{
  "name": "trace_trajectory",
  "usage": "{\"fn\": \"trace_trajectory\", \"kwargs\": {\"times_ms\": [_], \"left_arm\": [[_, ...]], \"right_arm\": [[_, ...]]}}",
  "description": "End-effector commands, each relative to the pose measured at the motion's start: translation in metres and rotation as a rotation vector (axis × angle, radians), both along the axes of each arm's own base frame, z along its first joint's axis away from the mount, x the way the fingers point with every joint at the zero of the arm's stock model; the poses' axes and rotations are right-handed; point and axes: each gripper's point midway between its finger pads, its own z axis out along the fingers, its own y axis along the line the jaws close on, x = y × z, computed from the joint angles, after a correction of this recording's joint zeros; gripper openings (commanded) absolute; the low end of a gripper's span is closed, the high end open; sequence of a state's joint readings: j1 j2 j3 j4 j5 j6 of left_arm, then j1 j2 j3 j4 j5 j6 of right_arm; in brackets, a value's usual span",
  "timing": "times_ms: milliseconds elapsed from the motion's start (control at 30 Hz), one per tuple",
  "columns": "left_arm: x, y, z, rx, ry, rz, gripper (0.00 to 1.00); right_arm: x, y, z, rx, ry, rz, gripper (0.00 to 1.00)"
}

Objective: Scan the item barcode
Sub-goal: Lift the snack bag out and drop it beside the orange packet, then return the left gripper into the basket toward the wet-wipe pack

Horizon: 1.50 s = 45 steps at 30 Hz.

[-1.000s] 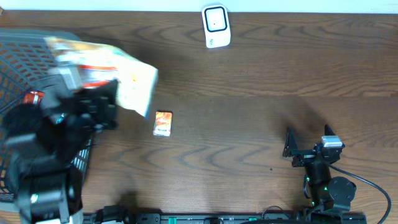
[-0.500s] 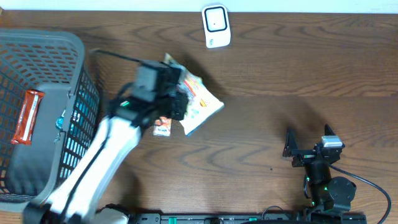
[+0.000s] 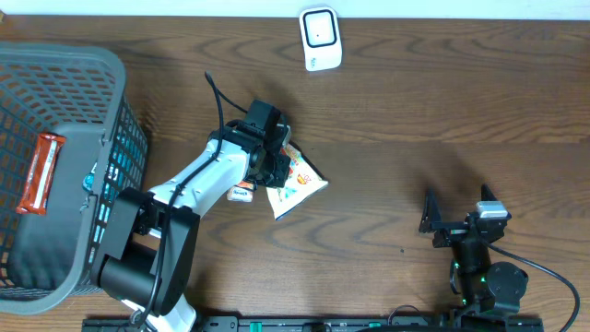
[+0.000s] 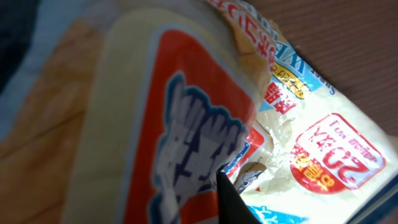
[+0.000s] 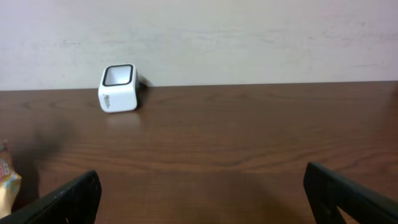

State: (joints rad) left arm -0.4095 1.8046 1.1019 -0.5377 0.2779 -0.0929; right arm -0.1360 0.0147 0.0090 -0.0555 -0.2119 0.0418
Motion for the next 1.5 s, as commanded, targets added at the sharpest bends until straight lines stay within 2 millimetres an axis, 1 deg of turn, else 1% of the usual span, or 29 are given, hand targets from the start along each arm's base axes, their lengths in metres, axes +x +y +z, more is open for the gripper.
{"fn": "trace_trajectory", "kwargs": {"times_ms": [0, 67, 100, 200, 333, 400, 567, 633, 733, 800, 867, 933, 1000, 1033, 1100, 1167, 1267, 1367, 1400, 1467], "left_arm": [[0.007, -0.002, 0.008, -0.003, -0.032, -0.004, 0.72], [0.007, -0.002, 0.01, -0.005, -0.036, -0.004, 0.92], [0.007, -0.002, 0.012, -0.007, -0.041, -0.003, 0.96], [0.008, -0.002, 0.024, -0.017, -0.065, -0.003, 0.98], [0.007, -0.001, 0.055, -0.043, -0.128, -0.003, 0.99], [0.006, -0.001, 0.077, -0.064, -0.177, -0.003, 0.99], [0.001, 0.002, 0.149, -0.143, -0.363, -0.002, 0.99], [-0.003, 0.009, 0.181, -0.157, -0.461, 0.013, 0.99], [-0.009, 0.027, 0.223, -0.143, -0.608, 0.061, 1.0], [-0.017, 0.043, 0.252, -0.129, -0.714, 0.106, 1.0], [-0.025, 0.06, 0.276, -0.107, -0.803, 0.157, 1.0], [-0.035, 0.088, 0.301, -0.047, -0.909, 0.25, 1.0], [-0.044, 0.124, 0.321, 0.029, -0.996, 0.399, 1.0], [-0.051, 0.147, 0.33, 0.069, -1.035, 0.517, 1.0], [-0.065, 0.183, 0.342, 0.114, -1.083, 0.705, 1.0], [-0.078, 0.208, 0.349, 0.125, -1.108, 0.832, 1.0], [-0.089, 0.233, 0.349, 0.122, -1.105, 0.977, 1.0], [-0.1, 0.262, 0.337, 0.132, -1.054, 1.174, 1.0], [-0.104, 0.272, 0.33, 0.139, -1.026, 1.247, 1.0], [-0.11, 0.286, 0.316, 0.147, -0.968, 1.352, 1.0]], "right_arm": [[0.0, 0.001, 0.0, 0.009, -0.003, 0.001, 0.99], [0.0, 0.001, 0.0, 0.009, -0.003, 0.001, 0.99], [0.0, 0.001, 0.0, 0.009, -0.003, 0.001, 0.99], [0.0, 0.001, 0.0, 0.009, -0.003, 0.001, 0.99], [0.0, 0.001, 0.0, 0.009, -0.003, 0.001, 0.99], [0.0, 0.001, 0.0, 0.009, -0.003, 0.001, 0.99], [0.0, 0.001, 0.0, 0.009, -0.003, 0.001, 0.99], [0.0, 0.001, 0.0, 0.009, -0.003, 0.001, 0.99], [0.0, 0.001, 0.0, 0.009, -0.003, 0.001, 0.99], [0.0, 0.001, 0.0, 0.009, -0.003, 0.001, 0.99], [0.0, 0.001, 0.0, 0.009, -0.003, 0.001, 0.99], [0.0, 0.001, 0.0, 0.009, -0.003, 0.001, 0.99], [0.0, 0.001, 0.0, 0.009, -0.003, 0.001, 0.99], [0.0, 0.001, 0.0, 0.009, -0.003, 0.001, 0.99], [0.0, 0.001, 0.0, 0.009, -0.003, 0.001, 0.99], [0.0, 0.001, 0.0, 0.009, -0.003, 0.001, 0.99], [0.0, 0.001, 0.0, 0.009, -0.003, 0.001, 0.99], [0.0, 0.001, 0.0, 0.009, -0.003, 0.001, 0.99], [0.0, 0.001, 0.0, 0.009, -0.003, 0.001, 0.99], [0.0, 0.001, 0.0, 0.009, -0.003, 0.001, 0.99]]}}
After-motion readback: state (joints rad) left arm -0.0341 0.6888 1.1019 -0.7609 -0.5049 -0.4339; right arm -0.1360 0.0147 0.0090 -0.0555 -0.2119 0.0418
